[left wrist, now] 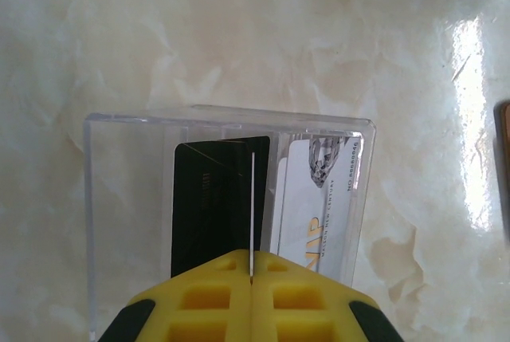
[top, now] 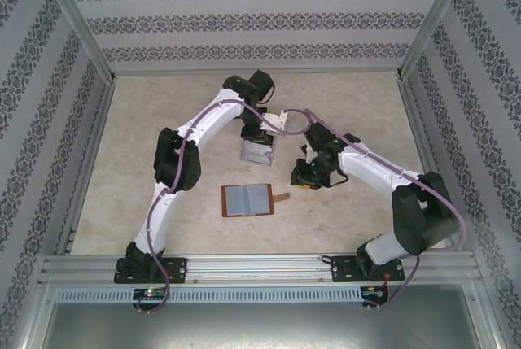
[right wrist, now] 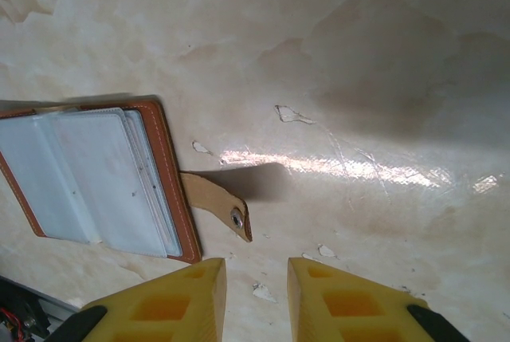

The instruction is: Take the credit cards out of the card holder

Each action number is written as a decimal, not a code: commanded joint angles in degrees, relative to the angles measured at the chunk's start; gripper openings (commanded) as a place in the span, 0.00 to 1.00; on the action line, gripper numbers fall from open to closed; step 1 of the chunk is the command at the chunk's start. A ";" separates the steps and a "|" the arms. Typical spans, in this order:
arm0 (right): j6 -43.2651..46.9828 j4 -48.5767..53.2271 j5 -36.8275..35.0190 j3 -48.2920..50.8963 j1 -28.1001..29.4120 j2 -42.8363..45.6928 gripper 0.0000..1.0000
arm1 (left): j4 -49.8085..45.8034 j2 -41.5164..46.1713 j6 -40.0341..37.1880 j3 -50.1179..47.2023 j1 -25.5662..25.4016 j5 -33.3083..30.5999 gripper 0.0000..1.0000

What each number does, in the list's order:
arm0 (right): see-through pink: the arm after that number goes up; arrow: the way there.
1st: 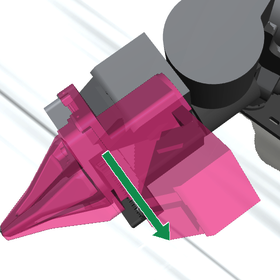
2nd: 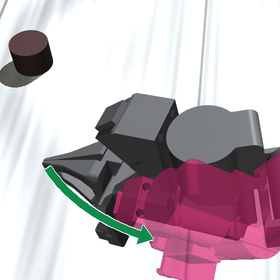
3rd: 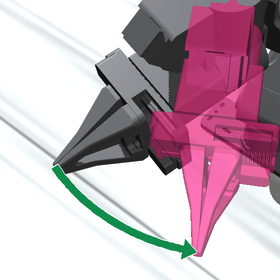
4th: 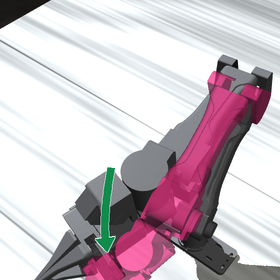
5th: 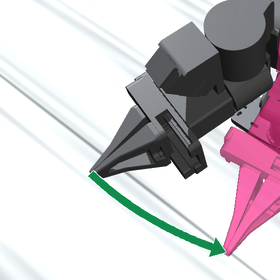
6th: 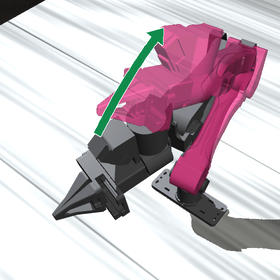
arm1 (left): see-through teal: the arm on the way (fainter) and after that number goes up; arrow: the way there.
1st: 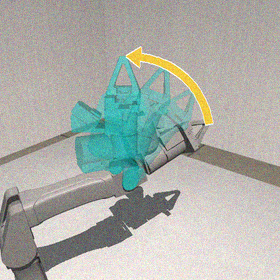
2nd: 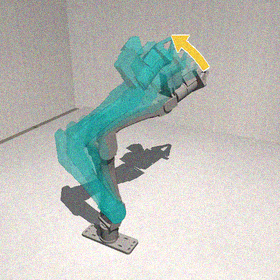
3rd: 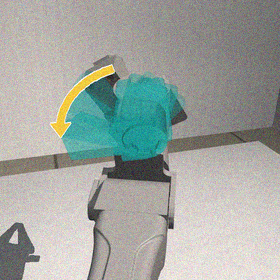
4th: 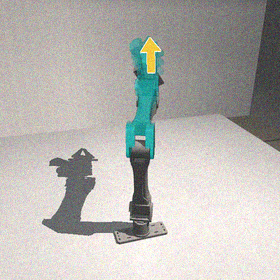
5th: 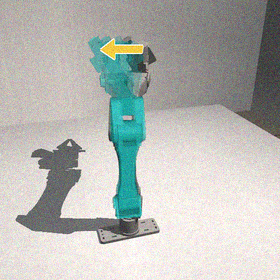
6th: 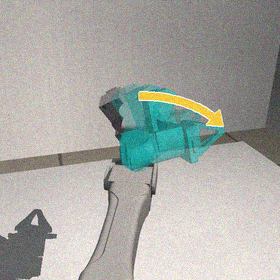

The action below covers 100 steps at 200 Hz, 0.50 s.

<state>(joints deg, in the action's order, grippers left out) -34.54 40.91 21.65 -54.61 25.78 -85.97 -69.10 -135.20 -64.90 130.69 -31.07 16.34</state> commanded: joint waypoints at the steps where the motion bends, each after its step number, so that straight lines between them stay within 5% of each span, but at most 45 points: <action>1: -0.06 -0.12 -0.56 -0.76 0.85 -0.60 0.28 | -8.80 -2.05 1.03 3.92 -0.34 -2.28 0.00; 59: 0.13 -0.12 -0.47 -1.11 1.21 -1.21 0.28 | -13.84 -4.65 3.65 7.21 -0.40 -5.23 0.00; 100: 0.14 -0.19 -0.55 -1.03 1.20 -1.23 0.28 | -10.47 -5.12 4.57 8.19 -0.54 -7.34 0.22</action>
<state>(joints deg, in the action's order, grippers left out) -34.52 40.71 21.67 -54.63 26.41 -86.74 -78.46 -139.26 -62.00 136.73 -31.07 11.49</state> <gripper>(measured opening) 0.279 0.170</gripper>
